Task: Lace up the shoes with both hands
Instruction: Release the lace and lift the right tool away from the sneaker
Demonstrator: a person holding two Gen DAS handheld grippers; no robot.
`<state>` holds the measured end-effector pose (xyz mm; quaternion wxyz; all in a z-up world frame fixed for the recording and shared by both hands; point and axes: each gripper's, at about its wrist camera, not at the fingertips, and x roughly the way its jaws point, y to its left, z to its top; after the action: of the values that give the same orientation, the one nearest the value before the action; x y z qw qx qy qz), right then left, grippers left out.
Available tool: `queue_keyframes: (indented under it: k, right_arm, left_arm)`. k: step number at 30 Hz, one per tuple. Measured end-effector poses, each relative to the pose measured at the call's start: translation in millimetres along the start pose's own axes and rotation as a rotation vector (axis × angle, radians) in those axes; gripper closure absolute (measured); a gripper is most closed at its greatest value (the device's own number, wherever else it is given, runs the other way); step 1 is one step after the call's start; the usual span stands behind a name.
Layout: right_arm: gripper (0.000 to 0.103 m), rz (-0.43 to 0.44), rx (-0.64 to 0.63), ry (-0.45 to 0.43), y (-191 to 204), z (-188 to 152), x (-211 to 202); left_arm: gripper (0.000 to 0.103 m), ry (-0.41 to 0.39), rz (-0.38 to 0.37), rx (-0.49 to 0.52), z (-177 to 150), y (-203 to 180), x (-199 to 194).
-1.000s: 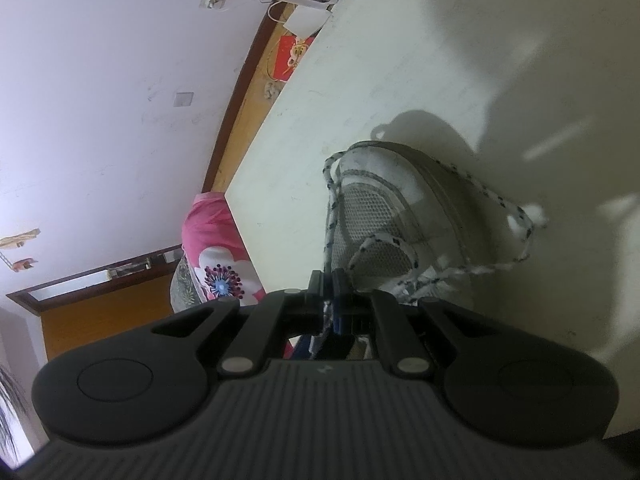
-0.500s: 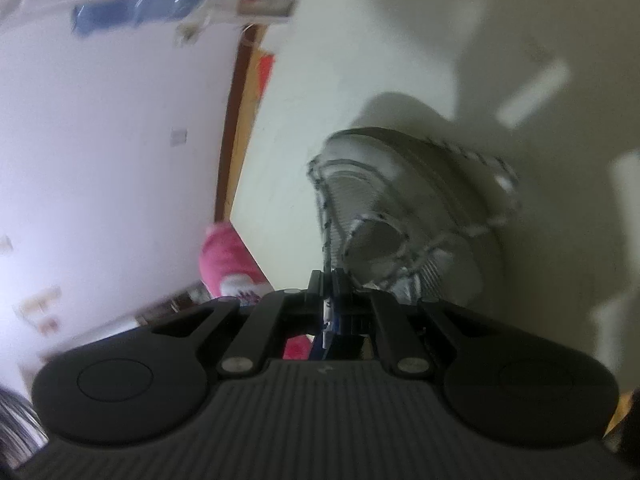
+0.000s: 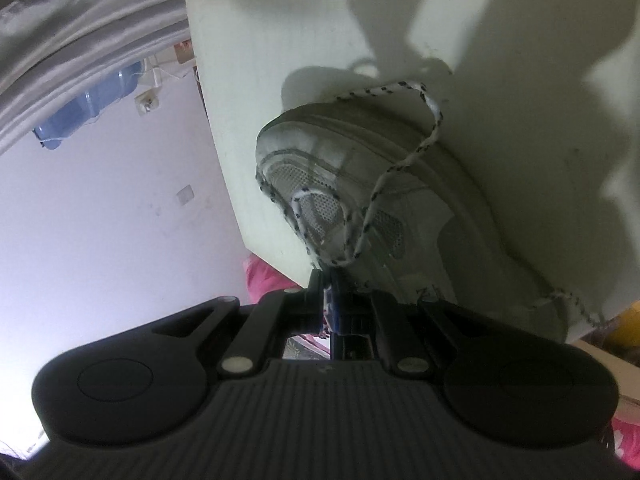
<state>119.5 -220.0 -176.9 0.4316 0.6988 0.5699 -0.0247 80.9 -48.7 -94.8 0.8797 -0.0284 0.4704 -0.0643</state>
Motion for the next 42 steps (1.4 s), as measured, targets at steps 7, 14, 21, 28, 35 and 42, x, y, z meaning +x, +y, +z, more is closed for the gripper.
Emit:
queue_keyframes:
  k: [7,14,21,28,35,42]
  right_arm:
    - [0.101,0.069,0.123,0.047,-11,6,-11]
    - [0.098,0.059,0.08,0.098,-6,10,-10]
    - [0.09,-0.043,-0.262,0.155,37,24,-26]
    - [0.09,-0.247,-1.425,0.342,141,-28,-11]
    - [0.089,-0.252,-2.518,0.651,128,-105,16]
    - [0.089,-0.2,-2.94,0.863,101,-119,17]
  left_arm:
    - [0.083,-0.016,0.027,0.11,-4,-12,-1]
    - [0.083,-0.01,0.017,0.084,-2,-10,-1]
    - [0.083,-0.011,0.008,0.098,-3,-8,-1]
    - [0.083,-0.008,-0.008,0.139,-2,-7,1]
    - [0.083,-0.003,-0.015,0.175,0,-9,3]
    - [0.083,0.001,-0.015,0.201,0,-11,3]
